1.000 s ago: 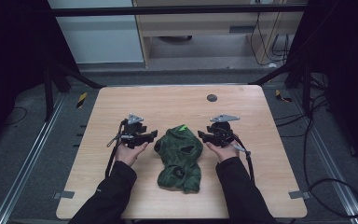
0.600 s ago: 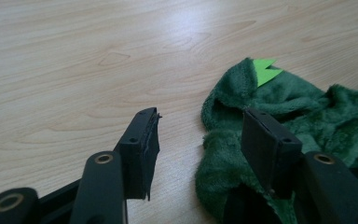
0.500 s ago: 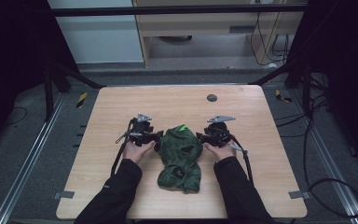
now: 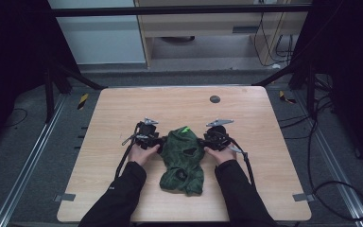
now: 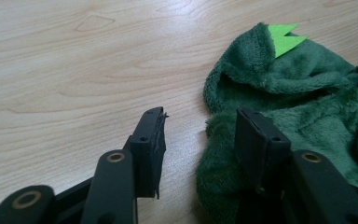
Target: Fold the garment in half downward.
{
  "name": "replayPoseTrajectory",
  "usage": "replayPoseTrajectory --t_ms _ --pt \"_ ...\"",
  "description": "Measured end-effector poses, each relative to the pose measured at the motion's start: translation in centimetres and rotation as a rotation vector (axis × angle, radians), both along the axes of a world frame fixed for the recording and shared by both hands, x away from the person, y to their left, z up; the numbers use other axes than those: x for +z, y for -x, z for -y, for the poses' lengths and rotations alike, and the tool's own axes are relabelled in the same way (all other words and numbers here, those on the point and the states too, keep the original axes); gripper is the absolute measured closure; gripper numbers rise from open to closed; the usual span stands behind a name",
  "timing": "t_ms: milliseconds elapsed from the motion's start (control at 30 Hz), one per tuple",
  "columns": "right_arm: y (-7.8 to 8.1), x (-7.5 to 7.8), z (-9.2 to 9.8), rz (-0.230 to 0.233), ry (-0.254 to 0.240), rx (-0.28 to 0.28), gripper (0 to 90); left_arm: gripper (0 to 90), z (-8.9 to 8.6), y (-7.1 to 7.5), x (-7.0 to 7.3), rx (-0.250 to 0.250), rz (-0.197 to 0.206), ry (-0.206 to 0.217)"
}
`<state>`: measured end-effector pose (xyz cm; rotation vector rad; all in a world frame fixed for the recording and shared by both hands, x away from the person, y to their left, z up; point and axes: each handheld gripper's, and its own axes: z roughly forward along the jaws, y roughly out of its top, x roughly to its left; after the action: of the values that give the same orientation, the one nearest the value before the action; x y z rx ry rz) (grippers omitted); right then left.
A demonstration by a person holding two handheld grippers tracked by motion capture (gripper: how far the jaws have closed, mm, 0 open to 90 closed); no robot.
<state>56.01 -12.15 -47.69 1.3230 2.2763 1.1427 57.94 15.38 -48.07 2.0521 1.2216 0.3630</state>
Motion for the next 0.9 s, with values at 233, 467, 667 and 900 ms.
replayPoseTrajectory --t_ms 233,467,667,900 --pt "0.0 -0.7 -0.3 -0.022 0.018 0.009 59.6 57.7 0.1 -0.2 -0.5 -0.01 -0.034 0.008" --pt "-0.2 -1.3 -0.3 -0.051 0.018 0.012 65.0 65.7 0.5 -0.1 -0.8 -0.03 -0.051 0.01" --pt "-0.2 -1.7 -0.4 -0.065 0.025 0.028 73.2 75.9 0.8 0.1 -0.8 -0.043 -0.054 0.014" --pt "-0.2 -1.7 -0.6 -0.071 0.02 0.032 79.9 81.3 1.0 0.2 -0.9 -0.065 -0.057 0.01"
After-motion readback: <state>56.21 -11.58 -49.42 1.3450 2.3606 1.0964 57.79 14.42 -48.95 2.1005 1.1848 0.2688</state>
